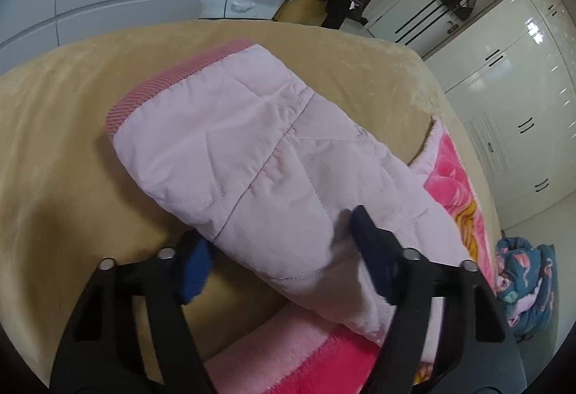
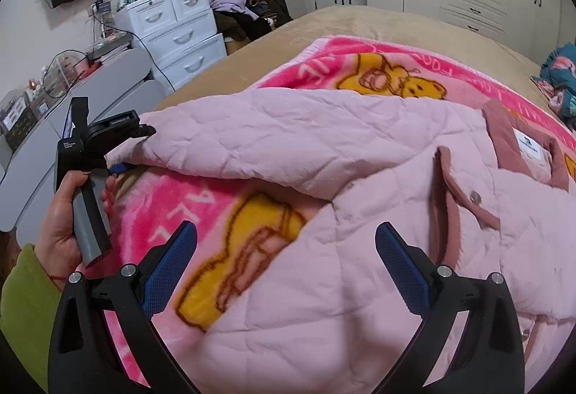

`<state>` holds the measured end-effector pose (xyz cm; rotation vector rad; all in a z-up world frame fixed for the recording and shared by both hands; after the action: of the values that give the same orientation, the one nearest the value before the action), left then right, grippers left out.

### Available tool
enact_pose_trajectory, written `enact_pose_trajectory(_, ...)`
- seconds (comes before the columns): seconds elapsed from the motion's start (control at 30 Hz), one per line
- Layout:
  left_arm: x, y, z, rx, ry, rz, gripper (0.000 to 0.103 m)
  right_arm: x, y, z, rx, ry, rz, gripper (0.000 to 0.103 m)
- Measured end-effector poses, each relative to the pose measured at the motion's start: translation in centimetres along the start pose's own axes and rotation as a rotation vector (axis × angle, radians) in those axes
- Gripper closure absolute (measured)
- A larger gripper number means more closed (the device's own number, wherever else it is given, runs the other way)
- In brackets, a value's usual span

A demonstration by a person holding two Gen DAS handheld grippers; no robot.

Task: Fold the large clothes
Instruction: 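Grasp the other sleeve near its cuff with the left tool, then lift the held sleeve upward with the left tool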

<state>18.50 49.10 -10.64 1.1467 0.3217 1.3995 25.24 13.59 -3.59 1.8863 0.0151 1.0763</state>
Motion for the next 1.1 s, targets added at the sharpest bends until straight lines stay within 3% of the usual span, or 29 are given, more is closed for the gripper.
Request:
enact_pose_trajectory(0.13,0.6,1.4,0.2,0.003,-0.032,0.051,0.073,-0.6,0.7,0.9,-0.015,-0.025,0.001,0.004)
enact_pose_trajectory(0.23,1.0,2.6,1.1,0.000,-0.068,0.095,0.084,-0.9,1.5,1.8,-0.023,-0.054,0.014,0.004)
enact_pose_trajectory(0.63,1.6,7.8,5.1,-0.126,-0.123,0.206,0.090,-2.1,4.7,4.3,-0.049,-0.135,0.055,0.004)
enact_pose_trajectory(1.1,-1.7,13.7,10.8,-0.275,-0.234,0.283,0.091,-3.5,9.5,7.7,-0.100,-0.217,0.104,0.004)
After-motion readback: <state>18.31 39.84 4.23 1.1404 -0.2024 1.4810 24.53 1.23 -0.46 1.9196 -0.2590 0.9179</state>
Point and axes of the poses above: each gripper's, at about its wrist camera, not at the fingertips, and y roughly against the way its jaws point, z to its right, x to its top, the point moved 4 cm from there along -y, roughly the way its jaws point, and after that the axes turned 4 degrees about x, right-handed, at the moved point
